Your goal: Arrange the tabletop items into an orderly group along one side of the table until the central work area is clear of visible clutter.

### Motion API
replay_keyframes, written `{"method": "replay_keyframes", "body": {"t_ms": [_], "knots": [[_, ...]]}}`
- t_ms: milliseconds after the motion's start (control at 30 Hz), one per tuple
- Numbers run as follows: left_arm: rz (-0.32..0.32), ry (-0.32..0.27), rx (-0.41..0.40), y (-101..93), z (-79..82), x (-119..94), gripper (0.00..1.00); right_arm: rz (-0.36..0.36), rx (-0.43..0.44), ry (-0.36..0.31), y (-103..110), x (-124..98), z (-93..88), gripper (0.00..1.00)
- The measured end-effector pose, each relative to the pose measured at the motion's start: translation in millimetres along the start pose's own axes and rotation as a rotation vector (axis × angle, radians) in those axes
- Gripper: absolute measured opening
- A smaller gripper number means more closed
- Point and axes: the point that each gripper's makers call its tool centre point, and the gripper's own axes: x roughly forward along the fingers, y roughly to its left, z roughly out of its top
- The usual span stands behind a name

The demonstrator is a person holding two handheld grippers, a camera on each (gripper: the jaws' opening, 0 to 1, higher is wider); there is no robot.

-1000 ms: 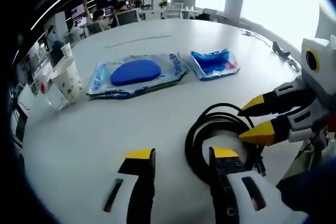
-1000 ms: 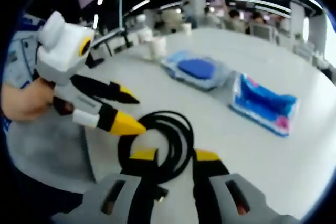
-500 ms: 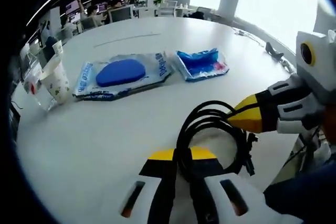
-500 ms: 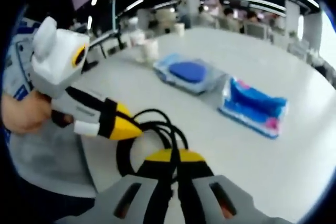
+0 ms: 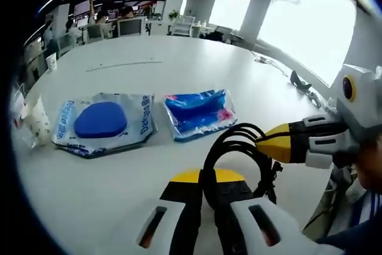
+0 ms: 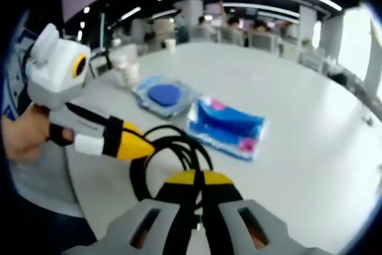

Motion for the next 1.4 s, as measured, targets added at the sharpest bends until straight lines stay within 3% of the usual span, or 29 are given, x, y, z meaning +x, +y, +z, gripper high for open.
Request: {"method": "replay_keyframes", "body": {"t_ms": [267,733,833,900,967,1200,1300,1400], "knots": [[0.005,0.052,0.02,3.6,-3.9,29,0.04,-0.017,0.011,0.028,-17,19,-11.2,0.0],[0.01,0.094,0.071,4.3,-15.1,39,0.08,-0.016,0.04,0.042,-23,30,-21.6,0.0],[-0.031,0.051,0.067,-3.7,-10.2,42,0.23,-0.019,0.028,0.013,-23,28,-20.2,0.0],[-0.011,0.033,0.096,-4.5,-8.5,43,0.48,-0.018,0.026,0.009,-23,29,-21.7,0.06],[-0.005,0.025,0.089,-5.5,-8.9,42,0.63,-0.03,0.039,-0.002,-24,28,-21.7,0.16],[0.012,0.021,0.135,5.2,-11.4,26,0.79,-0.078,0.056,-0.093,-29,15,-12.1,0.58],[0.02,-0.004,0.139,14.1,-6.0,15,0.92,-0.1,0.072,-0.111,-35,8,-14.0,0.64],[-0.023,-0.061,0.122,19.6,-1.4,1,0.99,-0.103,0.097,-0.121,-37,4,-16.2,0.68]]}}
